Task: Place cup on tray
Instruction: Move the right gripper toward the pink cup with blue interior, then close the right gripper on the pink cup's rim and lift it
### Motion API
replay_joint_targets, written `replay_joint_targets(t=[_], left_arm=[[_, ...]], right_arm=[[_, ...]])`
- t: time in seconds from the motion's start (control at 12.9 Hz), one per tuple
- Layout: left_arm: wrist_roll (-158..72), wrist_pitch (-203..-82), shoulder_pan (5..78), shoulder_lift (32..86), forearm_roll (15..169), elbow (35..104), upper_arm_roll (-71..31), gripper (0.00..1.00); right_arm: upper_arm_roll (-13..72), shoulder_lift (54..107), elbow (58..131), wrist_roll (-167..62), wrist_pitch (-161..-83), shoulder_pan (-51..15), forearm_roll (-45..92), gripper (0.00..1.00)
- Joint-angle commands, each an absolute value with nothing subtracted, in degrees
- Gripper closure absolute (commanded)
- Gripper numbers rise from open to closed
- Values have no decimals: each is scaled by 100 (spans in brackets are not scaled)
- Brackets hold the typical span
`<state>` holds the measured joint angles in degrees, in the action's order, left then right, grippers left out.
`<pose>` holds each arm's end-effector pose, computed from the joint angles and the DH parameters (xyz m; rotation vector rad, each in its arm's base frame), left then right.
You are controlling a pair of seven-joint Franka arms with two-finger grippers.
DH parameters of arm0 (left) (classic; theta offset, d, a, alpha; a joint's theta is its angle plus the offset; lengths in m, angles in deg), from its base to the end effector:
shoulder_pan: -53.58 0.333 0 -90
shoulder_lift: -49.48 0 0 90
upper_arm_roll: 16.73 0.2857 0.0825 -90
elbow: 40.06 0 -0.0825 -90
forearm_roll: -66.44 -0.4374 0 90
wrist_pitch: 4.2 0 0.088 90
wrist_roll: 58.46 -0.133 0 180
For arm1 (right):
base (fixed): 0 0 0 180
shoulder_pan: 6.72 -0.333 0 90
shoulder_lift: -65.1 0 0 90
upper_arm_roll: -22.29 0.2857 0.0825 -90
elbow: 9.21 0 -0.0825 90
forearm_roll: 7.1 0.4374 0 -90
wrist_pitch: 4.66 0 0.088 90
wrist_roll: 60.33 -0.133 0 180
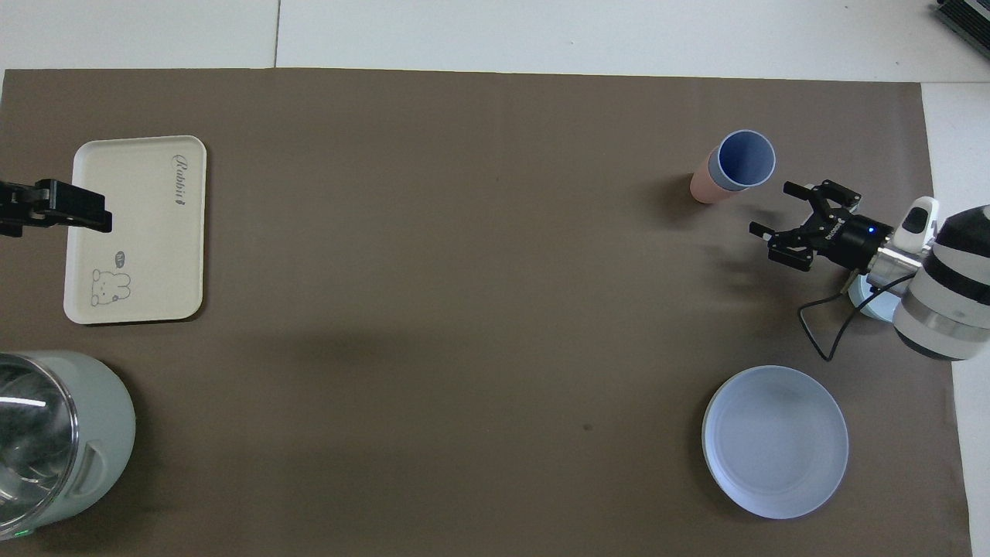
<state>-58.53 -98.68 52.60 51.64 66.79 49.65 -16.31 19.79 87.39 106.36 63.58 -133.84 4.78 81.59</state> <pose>0.6270 -0.0070 0.5547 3.1347 -0.0167 0.0714 0.6329 -0.1093 0.1829 -2.2198 -0.8595 -1.2378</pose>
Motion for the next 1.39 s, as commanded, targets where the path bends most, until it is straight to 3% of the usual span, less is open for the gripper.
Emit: replay_joint_targets(t=[0.0, 0.31, 1.31], left_arm=[[-5794, -9974, 5279, 4992, 6741, 5187, -1621, 2], [-5794, -10141, 5279, 4984, 6741, 5275, -1621, 5], [-5838, -10299, 5226, 4861, 6741, 5539, -1638, 8]], right_arm=[[2027, 8979, 10444, 6771, -13315, 401, 8648, 0], [2027, 9077, 10259, 6790, -13613, -12, 9203, 0], [2036, 9437, 9740, 6816, -14036, -329, 9555, 0]])
